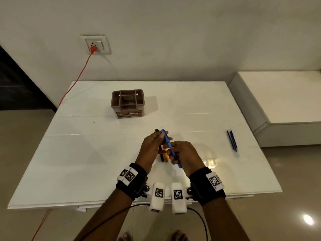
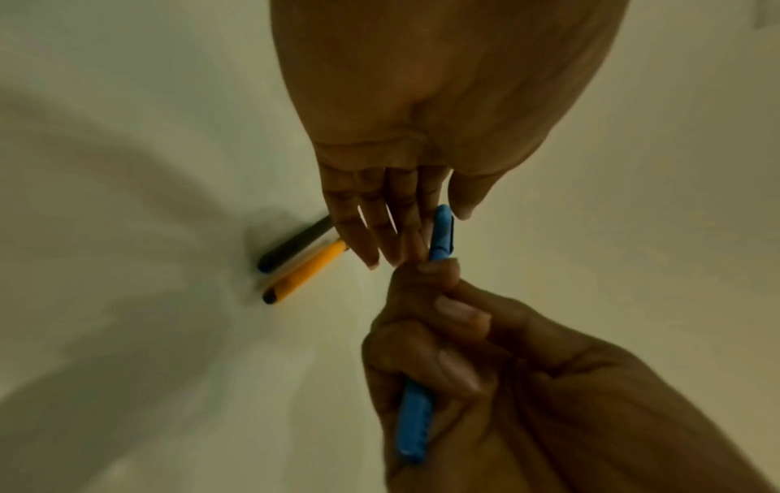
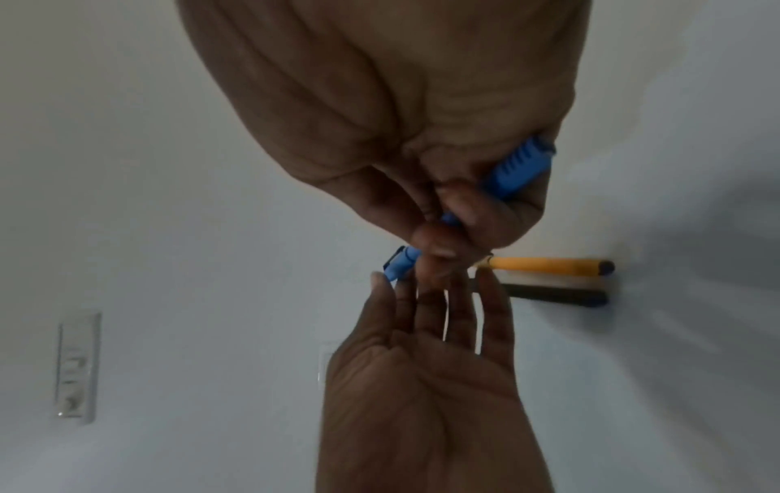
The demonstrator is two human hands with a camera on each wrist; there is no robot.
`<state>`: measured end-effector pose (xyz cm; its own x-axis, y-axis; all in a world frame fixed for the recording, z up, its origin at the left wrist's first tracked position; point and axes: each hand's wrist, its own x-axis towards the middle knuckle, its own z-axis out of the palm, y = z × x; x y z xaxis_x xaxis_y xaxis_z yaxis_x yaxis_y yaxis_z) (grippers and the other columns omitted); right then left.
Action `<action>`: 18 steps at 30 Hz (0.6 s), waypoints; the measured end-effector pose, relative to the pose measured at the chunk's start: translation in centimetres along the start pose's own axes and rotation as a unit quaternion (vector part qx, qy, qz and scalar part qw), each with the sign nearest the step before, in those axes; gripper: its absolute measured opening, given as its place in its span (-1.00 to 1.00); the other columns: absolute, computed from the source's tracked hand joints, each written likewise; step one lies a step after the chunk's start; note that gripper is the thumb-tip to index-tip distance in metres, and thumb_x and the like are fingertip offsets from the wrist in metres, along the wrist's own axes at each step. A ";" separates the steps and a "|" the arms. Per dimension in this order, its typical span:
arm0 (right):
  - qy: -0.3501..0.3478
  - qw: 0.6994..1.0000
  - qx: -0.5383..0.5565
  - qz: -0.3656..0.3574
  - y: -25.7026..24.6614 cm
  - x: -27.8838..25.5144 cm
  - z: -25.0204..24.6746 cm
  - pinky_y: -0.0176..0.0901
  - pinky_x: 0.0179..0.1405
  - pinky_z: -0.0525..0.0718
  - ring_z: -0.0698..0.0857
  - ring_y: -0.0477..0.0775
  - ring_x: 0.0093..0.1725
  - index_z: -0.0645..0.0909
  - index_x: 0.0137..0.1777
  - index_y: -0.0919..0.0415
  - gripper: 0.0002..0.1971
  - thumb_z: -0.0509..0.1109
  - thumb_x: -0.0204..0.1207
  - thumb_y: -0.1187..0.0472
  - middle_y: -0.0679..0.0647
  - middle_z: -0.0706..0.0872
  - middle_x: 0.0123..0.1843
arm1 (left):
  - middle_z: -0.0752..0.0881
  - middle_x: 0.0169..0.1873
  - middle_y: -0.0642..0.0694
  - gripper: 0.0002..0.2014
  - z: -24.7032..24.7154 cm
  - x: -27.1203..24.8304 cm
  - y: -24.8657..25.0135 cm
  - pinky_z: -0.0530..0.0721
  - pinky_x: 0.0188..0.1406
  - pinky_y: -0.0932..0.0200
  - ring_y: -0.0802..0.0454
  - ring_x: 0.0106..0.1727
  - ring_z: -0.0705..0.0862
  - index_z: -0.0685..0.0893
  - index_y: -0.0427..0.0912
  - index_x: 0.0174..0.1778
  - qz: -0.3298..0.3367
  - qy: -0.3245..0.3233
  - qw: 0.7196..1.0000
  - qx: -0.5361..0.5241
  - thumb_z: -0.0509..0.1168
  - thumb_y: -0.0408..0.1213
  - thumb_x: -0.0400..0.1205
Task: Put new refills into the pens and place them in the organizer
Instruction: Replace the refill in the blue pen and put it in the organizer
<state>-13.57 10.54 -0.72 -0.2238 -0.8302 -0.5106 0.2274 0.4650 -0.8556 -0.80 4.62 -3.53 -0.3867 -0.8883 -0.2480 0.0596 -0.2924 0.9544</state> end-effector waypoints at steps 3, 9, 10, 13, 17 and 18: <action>-0.019 1.000 0.005 -0.017 -0.1 -0.3 0.4 -0.29 -0.57 0.34 0.42 -0.06 -0.53 0.65 -0.06 0.37 -0.76 0.19 0.76 0.33 0.15 0.54 -0.38 | 0.85 0.12 -0.27 -0.69 -0.2 0.2 0.3 0.84 0.03 0.06 -0.07 0.04 0.86 0.71 -0.30 0.34 -0.018 -0.024 0.997 -0.076 0.19 -0.21 0.83; 0.038 0.997 -0.053 -0.050 -0.6 -0.3 1.6 -0.31 -0.65 0.23 0.32 -0.14 -0.64 0.68 -0.19 0.31 -0.66 0.30 0.78 0.14 -0.02 0.46 -0.54 | 0.86 -0.02 -0.28 -0.76 -0.3 1.1 0.5 0.78 0.05 -0.01 -0.28 0.06 0.78 0.74 -0.35 0.25 -0.018 -0.017 0.990 -0.141 0.27 -0.31 0.78; 0.045 0.996 -0.054 -0.050 -0.7 -0.3 1.6 -0.32 -0.67 0.22 0.32 -0.16 -0.65 0.67 -0.25 0.30 -0.63 0.31 0.78 0.14 -0.06 0.46 -0.58 | 0.85 -0.04 -0.25 -0.75 -0.3 1.1 0.5 0.80 -0.06 0.06 -0.28 0.03 0.78 0.74 -0.36 0.26 -0.015 -0.014 0.991 -0.133 0.28 -0.31 0.78; 0.065 0.994 -0.056 -0.066 -0.8 -0.3 1.8 -0.40 -0.68 0.27 0.36 -0.22 -0.70 0.64 -0.35 0.22 -0.59 0.32 0.77 0.15 -0.14 0.49 -0.65 | 0.85 -0.03 -0.25 -0.74 -0.2 1.3 0.6 0.80 -0.17 0.14 -0.27 0.06 0.82 0.72 -0.37 0.28 -0.010 -0.012 0.993 -0.116 0.28 -0.30 0.78; 0.076 0.985 -0.109 -0.106 -0.6 -0.3 2.0 -0.50 -0.60 0.34 0.44 -0.24 -0.66 0.65 -0.36 0.10 -0.59 0.30 0.78 0.14 -0.14 0.53 -0.64 | 0.85 0.05 -0.31 -0.75 -0.6 1.3 1.1 0.84 0.09 -0.03 -0.29 0.16 0.84 0.71 -0.34 0.29 -0.011 -0.037 0.991 -0.125 0.24 -0.30 0.80; 0.072 0.984 -0.122 -0.105 -0.5 -0.4 1.8 -0.48 -0.58 0.35 0.44 -0.24 -0.66 0.65 -0.37 0.13 -0.58 0.29 0.78 0.12 -0.14 0.52 -0.65 | 0.84 0.08 -0.33 -0.74 -0.7 1.3 1.3 0.82 0.18 -0.07 -0.30 0.18 0.84 0.70 -0.34 0.30 -0.010 -0.046 0.991 -0.121 0.22 -0.29 0.81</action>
<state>-11.86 10.05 0.05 -0.3768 -0.8718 -0.3129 -0.0692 0.3634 -0.9291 -0.55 2.78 -2.75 -0.4723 -0.8483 -0.2396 0.2662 -0.3964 0.8787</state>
